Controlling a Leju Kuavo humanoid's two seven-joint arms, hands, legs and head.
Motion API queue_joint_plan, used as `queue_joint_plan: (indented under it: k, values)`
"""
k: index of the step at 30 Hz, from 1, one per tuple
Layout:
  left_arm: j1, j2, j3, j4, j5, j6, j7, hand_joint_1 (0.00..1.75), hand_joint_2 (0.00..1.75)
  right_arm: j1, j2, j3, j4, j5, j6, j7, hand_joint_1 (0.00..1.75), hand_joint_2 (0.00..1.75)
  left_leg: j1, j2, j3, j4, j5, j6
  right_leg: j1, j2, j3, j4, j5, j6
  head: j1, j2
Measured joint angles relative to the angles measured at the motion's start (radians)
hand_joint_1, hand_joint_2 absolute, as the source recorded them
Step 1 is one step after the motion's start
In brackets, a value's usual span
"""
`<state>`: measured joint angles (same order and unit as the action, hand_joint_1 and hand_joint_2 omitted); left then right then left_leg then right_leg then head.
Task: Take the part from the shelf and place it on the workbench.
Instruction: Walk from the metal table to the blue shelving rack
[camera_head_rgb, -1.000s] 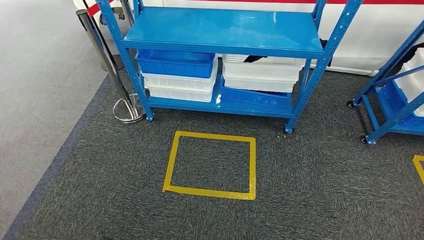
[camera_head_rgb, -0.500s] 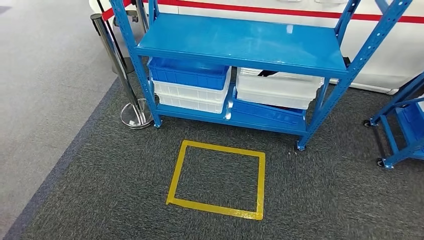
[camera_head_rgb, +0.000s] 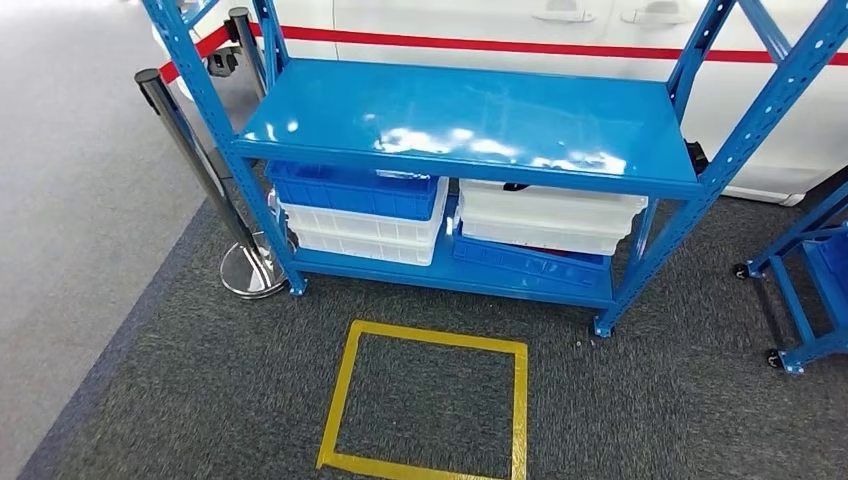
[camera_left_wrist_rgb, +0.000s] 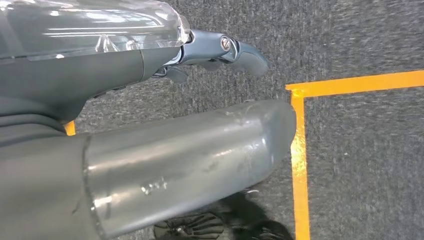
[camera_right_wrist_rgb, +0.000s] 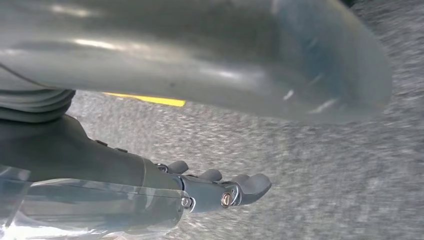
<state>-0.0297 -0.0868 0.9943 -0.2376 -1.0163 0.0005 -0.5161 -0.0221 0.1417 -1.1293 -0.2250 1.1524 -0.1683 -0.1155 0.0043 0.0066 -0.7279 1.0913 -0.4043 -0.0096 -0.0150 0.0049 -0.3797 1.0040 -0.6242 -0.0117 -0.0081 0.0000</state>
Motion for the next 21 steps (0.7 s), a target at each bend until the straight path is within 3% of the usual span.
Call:
queue_joint_plan:
  k: [1, 3, 4, 5, 6, 7, 9, 10, 11, 12, 13, 15, 16, 17, 19, 21]
  values:
    - [0.003, 0.000, 0.002, 0.001, 0.000, 0.001, 0.001, 0.00, 0.00, 0.000, 0.001, -0.001, 0.001, 0.000, 0.000, 0.000, 0.00, 0.00, -0.004, 0.002, 0.000, -0.022, 0.052, 0.008, 0.001, 0.001, 0.020, -0.005, -0.014, 0.007, -0.001, 0.000]
    - [-0.003, 0.000, 0.003, 0.001, -0.001, 0.001, 0.001, 0.00, 0.00, -0.009, 0.001, -0.002, 0.001, 0.000, -0.001, -0.001, 0.00, 0.00, -0.005, -0.004, 0.025, -0.028, 0.035, 0.024, 0.001, 0.000, 0.034, 0.017, 0.002, 0.023, -0.002, 0.000]
    - [-0.008, 0.000, 0.003, 0.001, -0.001, 0.001, 0.000, 0.00, 0.00, -0.012, 0.001, -0.002, 0.001, 0.000, -0.001, -0.001, 0.00, 0.00, -0.003, -0.008, 0.043, -0.037, 0.024, 0.032, 0.001, -0.001, 0.015, 0.064, 0.032, 0.028, -0.002, 0.000]
    - [-0.013, 0.000, 0.003, 0.001, -0.001, 0.001, 0.000, 0.00, 0.00, -0.017, 0.001, -0.002, 0.001, 0.000, -0.001, -0.001, 0.00, 0.00, -0.002, -0.010, 0.064, -0.047, 0.013, 0.039, 0.001, -0.001, -0.025, 0.132, 0.062, 0.032, 0.000, 0.000]
    - [-0.017, 0.000, 0.003, 0.001, -0.001, 0.001, -0.001, 0.00, 0.00, -0.021, 0.001, -0.002, 0.001, 0.000, -0.001, -0.002, 0.00, 0.00, 0.000, -0.012, 0.088, -0.058, 0.001, 0.044, 0.000, -0.001, -0.076, 0.204, 0.075, 0.035, 0.003, 0.000]
    - [-0.019, 0.000, 0.003, 0.001, -0.001, 0.001, -0.001, 0.00, 0.00, -0.023, 0.001, -0.002, 0.001, 0.000, -0.001, -0.002, 0.00, 0.00, -0.001, -0.013, 0.113, -0.069, -0.013, 0.048, 0.000, -0.001, -0.128, 0.265, 0.062, 0.037, 0.005, 0.000]
    - [-0.022, -0.001, 0.003, 0.001, -0.001, 0.001, -0.001, 0.00, 0.00, -0.022, 0.001, -0.003, 0.001, 0.000, 0.000, -0.002, 0.00, 0.00, -0.001, -0.019, 0.169, -0.085, -0.047, 0.052, 0.001, -0.002, -0.215, 0.313, -0.032, 0.039, 0.007, 0.000]
    - [-0.021, -0.001, 0.003, 0.001, -0.001, 0.001, 0.000, 0.00, 0.00, -0.018, 0.001, -0.003, 0.001, 0.000, 0.000, -0.001, 0.00, 0.00, -0.001, -0.023, 0.199, -0.090, -0.066, 0.052, 0.001, -0.002, -0.247, 0.305, -0.083, 0.038, 0.008, 0.000]
    - [-0.020, -0.001, 0.004, 0.002, -0.001, 0.001, 0.000, 0.00, 0.00, -0.014, 0.001, -0.003, 0.001, 0.000, 0.000, -0.001, 0.00, 0.00, -0.001, -0.028, 0.229, -0.094, -0.086, 0.050, 0.001, -0.002, -0.273, 0.282, -0.111, 0.036, 0.009, 0.000]
    - [-0.018, -0.001, 0.004, 0.002, -0.001, 0.001, 0.000, 0.00, 0.00, -0.010, 0.001, -0.003, 0.001, 0.000, 0.000, -0.001, 0.00, 0.00, -0.001, -0.032, 0.257, -0.096, -0.107, 0.048, 0.001, -0.002, -0.295, 0.244, -0.102, 0.032, 0.010, 0.000]
    - [-0.016, -0.001, 0.004, 0.002, -0.002, 0.001, 0.000, 0.00, 0.00, -0.004, 0.000, -0.003, 0.001, 0.000, 0.000, -0.001, 0.00, 0.00, -0.001, -0.033, 0.281, -0.097, -0.128, 0.045, 0.003, -0.002, -0.313, 0.193, -0.040, 0.026, 0.012, 0.000]
    - [-0.014, -0.001, 0.004, 0.003, -0.003, 0.001, 0.001, 0.00, 0.00, 0.003, -0.001, -0.004, 0.001, 0.000, 0.000, -0.001, 0.00, 0.00, -0.005, -0.036, 0.322, -0.092, -0.175, 0.037, 0.009, 0.000, -0.339, 0.094, 0.150, 0.017, 0.013, 0.000]
    - [-0.015, -0.002, 0.004, 0.003, -0.003, 0.002, 0.001, 0.00, 0.00, 0.003, -0.001, -0.005, 0.001, 0.000, 0.000, -0.001, 0.00, 0.00, -0.008, -0.038, 0.344, -0.093, -0.196, 0.032, 0.012, 0.001, -0.341, 0.070, 0.219, 0.013, 0.014, 0.000]
    - [-0.018, -0.002, 0.004, 0.003, -0.004, 0.002, 0.001, 0.00, 0.00, 0.001, -0.002, -0.005, 0.001, 0.000, 0.000, -0.001, 0.00, 0.00, -0.010, -0.039, 0.360, -0.087, -0.204, 0.026, 0.014, 0.002, -0.335, 0.061, 0.244, 0.009, 0.013, 0.000]
    - [-0.027, -0.002, 0.004, 0.003, -0.004, 0.002, 0.001, 0.00, 0.00, -0.007, -0.001, -0.005, 0.001, 0.000, 0.000, -0.001, 0.00, 0.00, -0.010, -0.038, 0.350, -0.027, -0.179, 0.016, 0.012, 0.003, -0.307, 0.062, 0.229, -0.003, 0.012, 0.000]
    - [-0.035, -0.003, 0.004, 0.004, -0.005, 0.004, 0.003, 0.00, 0.00, -0.013, 0.000, -0.005, 0.001, 0.000, 0.000, -0.001, 0.00, 0.00, -0.007, -0.028, 0.274, 0.102, -0.141, 0.007, 0.007, 0.001, -0.277, 0.051, 0.212, -0.016, 0.006, 0.000]
